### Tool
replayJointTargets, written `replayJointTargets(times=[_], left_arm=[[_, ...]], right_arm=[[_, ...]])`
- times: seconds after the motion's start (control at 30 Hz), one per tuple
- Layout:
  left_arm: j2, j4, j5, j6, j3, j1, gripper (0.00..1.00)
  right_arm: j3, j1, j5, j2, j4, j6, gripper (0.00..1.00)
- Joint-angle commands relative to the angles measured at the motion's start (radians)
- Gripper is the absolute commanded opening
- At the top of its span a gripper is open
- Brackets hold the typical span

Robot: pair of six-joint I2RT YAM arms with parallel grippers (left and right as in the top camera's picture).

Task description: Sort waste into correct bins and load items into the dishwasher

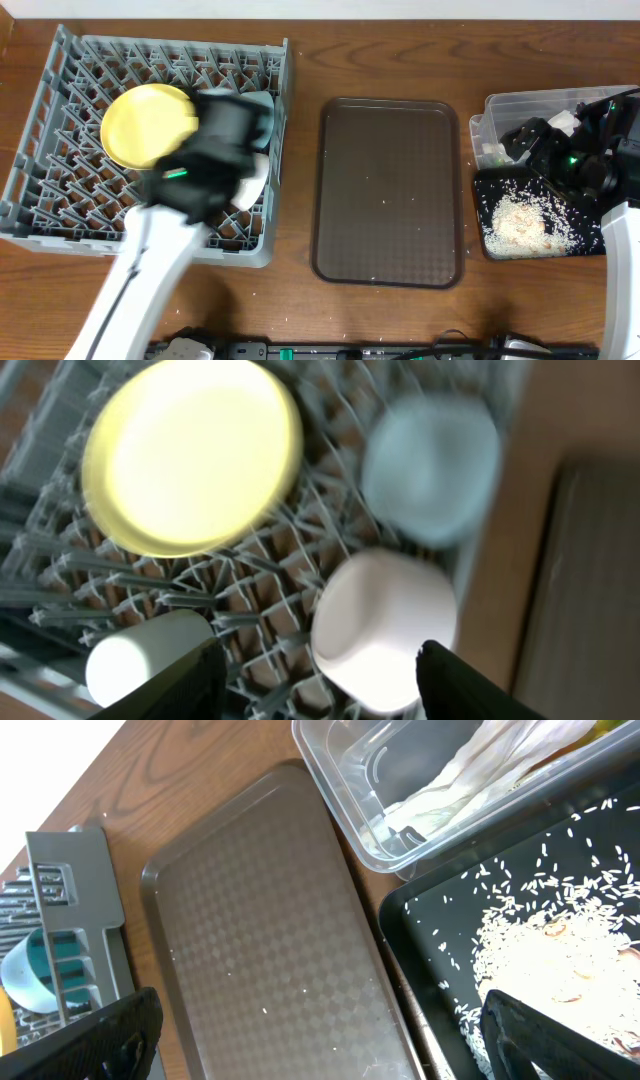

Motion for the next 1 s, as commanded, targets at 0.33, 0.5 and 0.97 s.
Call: replayJointTargets(times=[0.33,0.5,0.97], left_arm=[[0.017,0.058,0.564,-0.017,0.006,0.749,0.63],[0.151,0.082,0.678,-0.045,0.006,0.857,0.63],[0.388,0.171,0.697,-0.043,0.006,0.925,0.62]], right_arm=[[0.005,0.073,-0.083,0.000,0.003,-0.092,0.99],[0.005,0.085,-0.082,0.000,0.002,-0.093,0.99],[0.005,0.085,-0.030,0.000,-0.004,-0.092,0.99]])
